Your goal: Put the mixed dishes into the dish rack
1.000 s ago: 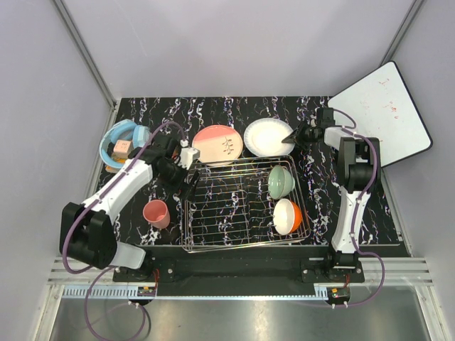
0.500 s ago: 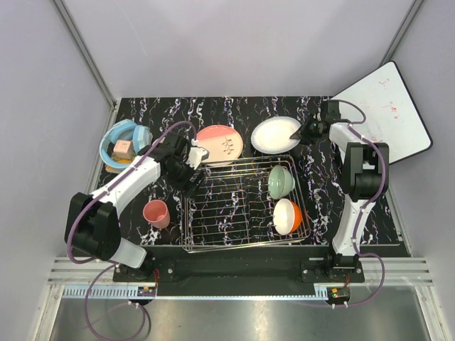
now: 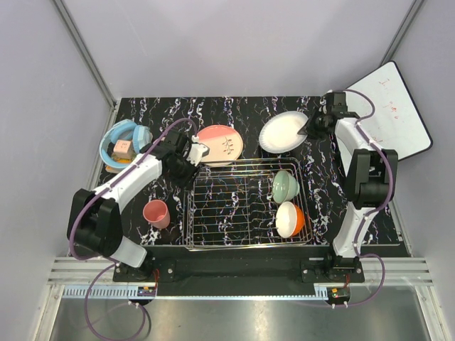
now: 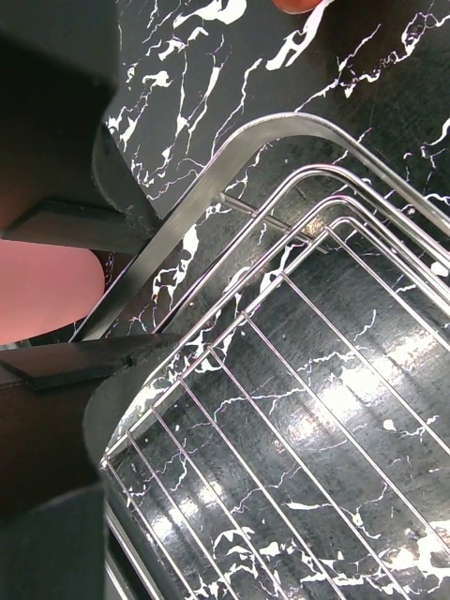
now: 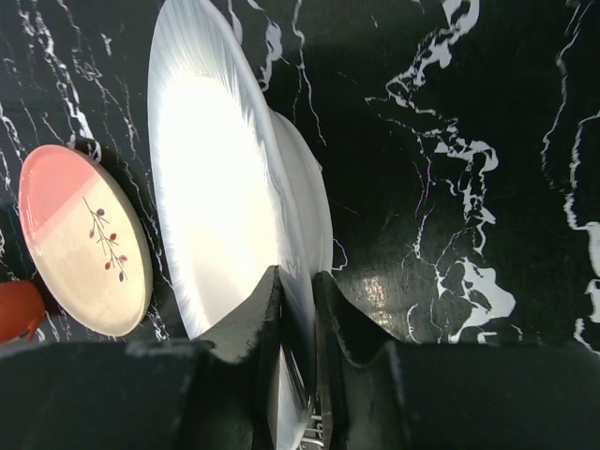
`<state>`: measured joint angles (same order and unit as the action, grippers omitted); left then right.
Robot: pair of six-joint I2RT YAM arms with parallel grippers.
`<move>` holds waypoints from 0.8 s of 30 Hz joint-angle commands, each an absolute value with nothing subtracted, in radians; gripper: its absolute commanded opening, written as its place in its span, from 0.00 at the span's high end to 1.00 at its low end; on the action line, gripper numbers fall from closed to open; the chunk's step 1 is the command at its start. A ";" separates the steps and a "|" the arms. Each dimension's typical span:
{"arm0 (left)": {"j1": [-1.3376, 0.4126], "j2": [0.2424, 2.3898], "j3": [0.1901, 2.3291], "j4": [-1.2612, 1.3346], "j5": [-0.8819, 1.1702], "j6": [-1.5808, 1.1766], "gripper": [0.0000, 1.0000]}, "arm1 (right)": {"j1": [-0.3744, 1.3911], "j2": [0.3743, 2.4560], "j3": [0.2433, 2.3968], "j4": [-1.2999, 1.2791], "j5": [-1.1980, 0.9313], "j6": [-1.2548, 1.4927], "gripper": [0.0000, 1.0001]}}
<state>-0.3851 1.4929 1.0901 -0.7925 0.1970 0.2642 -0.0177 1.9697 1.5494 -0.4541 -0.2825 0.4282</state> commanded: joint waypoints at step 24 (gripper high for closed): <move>-0.410 1.736 1.313 -0.765 0.152 0.417 0.83 | 0.149 1.232 1.093 0.143 -0.359 -0.349 1.00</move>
